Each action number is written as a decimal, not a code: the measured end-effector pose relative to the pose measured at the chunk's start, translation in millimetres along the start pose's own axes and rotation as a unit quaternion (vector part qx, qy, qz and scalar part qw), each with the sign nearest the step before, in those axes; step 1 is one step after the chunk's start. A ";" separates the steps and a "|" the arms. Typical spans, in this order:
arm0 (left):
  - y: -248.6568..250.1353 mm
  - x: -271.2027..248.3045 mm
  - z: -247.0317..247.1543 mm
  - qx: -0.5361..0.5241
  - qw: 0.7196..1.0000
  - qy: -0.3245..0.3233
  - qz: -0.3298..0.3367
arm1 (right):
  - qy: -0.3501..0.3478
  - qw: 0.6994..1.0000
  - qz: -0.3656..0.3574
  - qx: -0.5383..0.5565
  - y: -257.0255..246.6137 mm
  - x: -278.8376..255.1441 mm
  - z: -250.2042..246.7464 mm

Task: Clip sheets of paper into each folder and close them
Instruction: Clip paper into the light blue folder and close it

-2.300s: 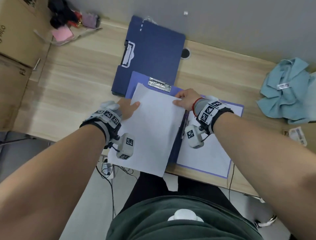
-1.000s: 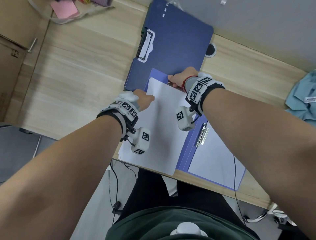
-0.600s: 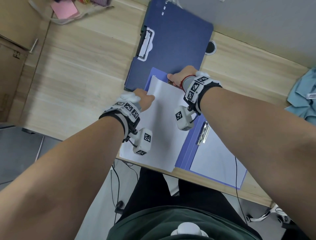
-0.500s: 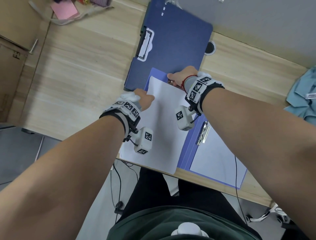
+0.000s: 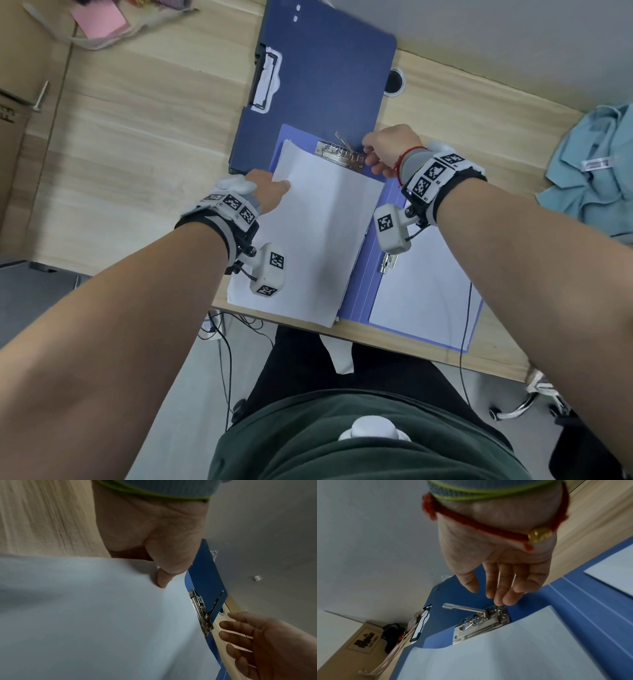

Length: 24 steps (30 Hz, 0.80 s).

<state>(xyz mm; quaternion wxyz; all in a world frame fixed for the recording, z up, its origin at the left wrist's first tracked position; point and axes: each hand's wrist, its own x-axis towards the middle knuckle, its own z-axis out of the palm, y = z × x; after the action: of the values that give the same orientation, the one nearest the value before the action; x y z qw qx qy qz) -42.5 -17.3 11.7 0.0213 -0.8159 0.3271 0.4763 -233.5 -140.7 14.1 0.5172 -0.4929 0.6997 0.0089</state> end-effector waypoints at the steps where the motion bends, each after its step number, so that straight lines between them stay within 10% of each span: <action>1: 0.3 -0.7 0.4 -0.004 1.000 0.002 0.005 | -0.006 1.000 0.002 0.009 3.8 -0.3 -1.3; 8: 3.6 -4.9 1.5 0.002 1.000 0.005 -0.007 | -0.060 0.985 -0.160 -0.039 2.2 -9.9 7.5; 24: -2.8 -2.0 -0.4 -0.022 0.999 0.031 0.004 | 0.030 0.997 -0.033 -0.061 29.1 4.3 -13.9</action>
<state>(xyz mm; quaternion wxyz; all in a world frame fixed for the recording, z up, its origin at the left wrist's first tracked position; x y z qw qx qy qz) -41.3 -14.2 12.8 -0.0088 -0.8291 0.3206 0.4579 -263.7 -135.9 2.9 0.4648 -0.5464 0.6964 0.0202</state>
